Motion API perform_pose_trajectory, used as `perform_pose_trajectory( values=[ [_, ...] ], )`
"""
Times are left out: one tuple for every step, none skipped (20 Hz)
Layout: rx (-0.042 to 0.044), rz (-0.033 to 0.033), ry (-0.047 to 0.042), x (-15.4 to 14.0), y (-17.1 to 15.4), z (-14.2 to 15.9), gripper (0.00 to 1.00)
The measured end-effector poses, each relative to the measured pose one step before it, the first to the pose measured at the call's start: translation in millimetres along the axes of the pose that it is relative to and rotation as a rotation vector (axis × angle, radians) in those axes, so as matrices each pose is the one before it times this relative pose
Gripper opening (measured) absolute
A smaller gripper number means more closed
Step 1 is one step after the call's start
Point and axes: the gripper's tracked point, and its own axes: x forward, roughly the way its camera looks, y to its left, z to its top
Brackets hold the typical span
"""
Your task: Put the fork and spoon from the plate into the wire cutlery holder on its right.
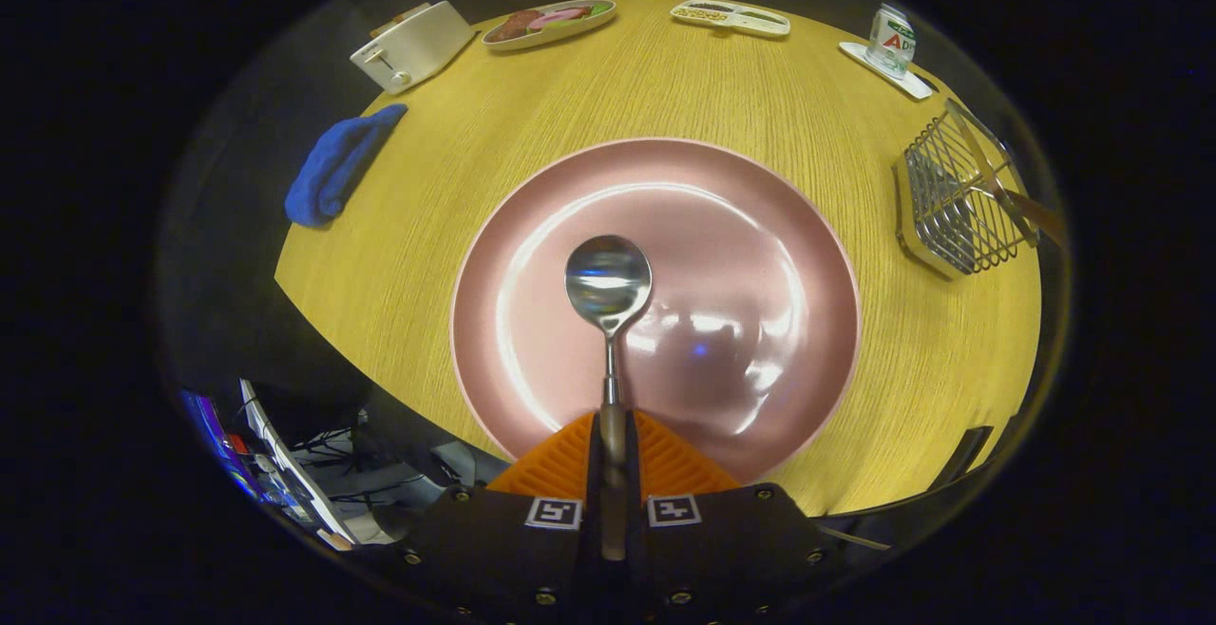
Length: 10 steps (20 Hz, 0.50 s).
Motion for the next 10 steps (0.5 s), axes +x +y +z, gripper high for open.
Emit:
perform_pose_trajectory(
  values=[
    [0.01141,0.0102,-0.00481,-0.73,0.63,0.79,0.11],
    [0.01585,0.01201,-0.00048,-0.22,0.21,-0.39,0.11],
    [0.01433,0.01342,0.00024,-1.14,0.55,0.58,0.11],
    [0.0084,0.01286,-0.0041,-0.52,0.41,1.28,0.11],
    [-0.0013,0.00436,-0.00608,-1.13,-0.9,1.35,0.11],
    [-0.00407,0.00115,-0.00839,-1.68,-0.14,0.93,0.11],
    [-0.0054,0.00156,-0.00428,-0.99,-0.06,0.76,0.11],
    [0.00078,0.00344,-0.00199,-0.16,-0.19,-0.02,0.11],
    [0.00776,0.00548,-0.00356,-0.29,0.41,0.62,0.11],
    [0.01066,0.00383,-0.00233,-0.28,-0.23,0.41,0.11]
  ],
)
